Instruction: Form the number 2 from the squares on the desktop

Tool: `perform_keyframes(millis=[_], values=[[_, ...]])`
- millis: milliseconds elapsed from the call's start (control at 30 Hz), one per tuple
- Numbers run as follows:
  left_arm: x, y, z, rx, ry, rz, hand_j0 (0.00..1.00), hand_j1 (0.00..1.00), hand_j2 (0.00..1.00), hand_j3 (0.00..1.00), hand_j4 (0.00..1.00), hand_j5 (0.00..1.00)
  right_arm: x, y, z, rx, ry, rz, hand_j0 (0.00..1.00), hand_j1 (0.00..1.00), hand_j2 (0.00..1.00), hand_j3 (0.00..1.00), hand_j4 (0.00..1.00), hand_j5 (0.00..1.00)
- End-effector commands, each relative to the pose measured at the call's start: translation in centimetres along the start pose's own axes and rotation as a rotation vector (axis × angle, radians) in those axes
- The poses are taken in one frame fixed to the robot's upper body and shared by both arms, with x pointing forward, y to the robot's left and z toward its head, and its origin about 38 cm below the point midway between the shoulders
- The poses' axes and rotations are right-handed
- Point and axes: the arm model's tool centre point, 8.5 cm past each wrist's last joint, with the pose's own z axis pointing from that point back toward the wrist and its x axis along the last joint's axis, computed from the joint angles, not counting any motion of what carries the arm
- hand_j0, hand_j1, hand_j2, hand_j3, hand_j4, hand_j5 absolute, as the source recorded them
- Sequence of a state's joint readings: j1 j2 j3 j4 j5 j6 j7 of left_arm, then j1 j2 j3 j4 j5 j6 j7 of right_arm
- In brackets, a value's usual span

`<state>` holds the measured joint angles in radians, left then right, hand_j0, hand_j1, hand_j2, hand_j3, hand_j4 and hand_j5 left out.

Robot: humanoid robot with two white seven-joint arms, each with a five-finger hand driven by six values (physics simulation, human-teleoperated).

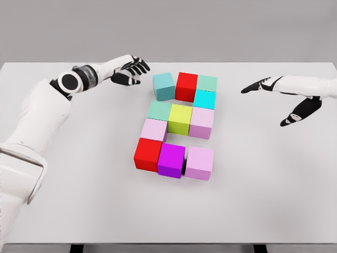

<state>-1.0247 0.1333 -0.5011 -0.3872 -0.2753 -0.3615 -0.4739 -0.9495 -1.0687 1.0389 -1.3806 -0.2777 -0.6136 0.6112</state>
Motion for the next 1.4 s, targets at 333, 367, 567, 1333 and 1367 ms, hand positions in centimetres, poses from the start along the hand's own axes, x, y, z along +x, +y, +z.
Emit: perform_keyframes(millis=[333,367,567,1333,1367], values=[[2.2,0.6,0.6,0.027,-0.176,-0.088,1.0,1.0,1.0,1.0,1.0,1.0,0.0,0.0,0.5,-0.001,0.009,-0.003,1.0,1.0,1.0,1.0,1.0,1.0],[2.2,0.6,0.6,0.027,-0.181,-0.089,1.0,1.0,1.0,1.0,1.0,1.0,0.0,0.0,0.5,-0.001,0.009,-0.003,1.0,1.0,1.0,1.0,1.0,1.0],[2.9,0.1,0.5,0.03,-0.239,-0.098,1.0,1.0,1.0,1.0,1.0,1.0,-0.1,0.2,0.5,0.004,0.01,-0.004,1.0,1.0,1.0,1.0,1.0,1.0],[4.0,-2.0,-0.5,0.009,-0.298,-0.087,1.0,1.0,1.0,1.0,1.0,1.0,-0.4,0.0,-0.8,-0.005,0.0,-0.006,1.0,1.0,1.0,1.0,1.0,1.0],[3.9,-2.2,-0.6,0.006,-0.297,-0.086,1.0,1.0,1.0,1.0,1.0,1.0,-0.4,0.0,-0.6,-0.003,0.003,-0.006,1.0,1.0,1.0,1.0,1.0,1.0]])
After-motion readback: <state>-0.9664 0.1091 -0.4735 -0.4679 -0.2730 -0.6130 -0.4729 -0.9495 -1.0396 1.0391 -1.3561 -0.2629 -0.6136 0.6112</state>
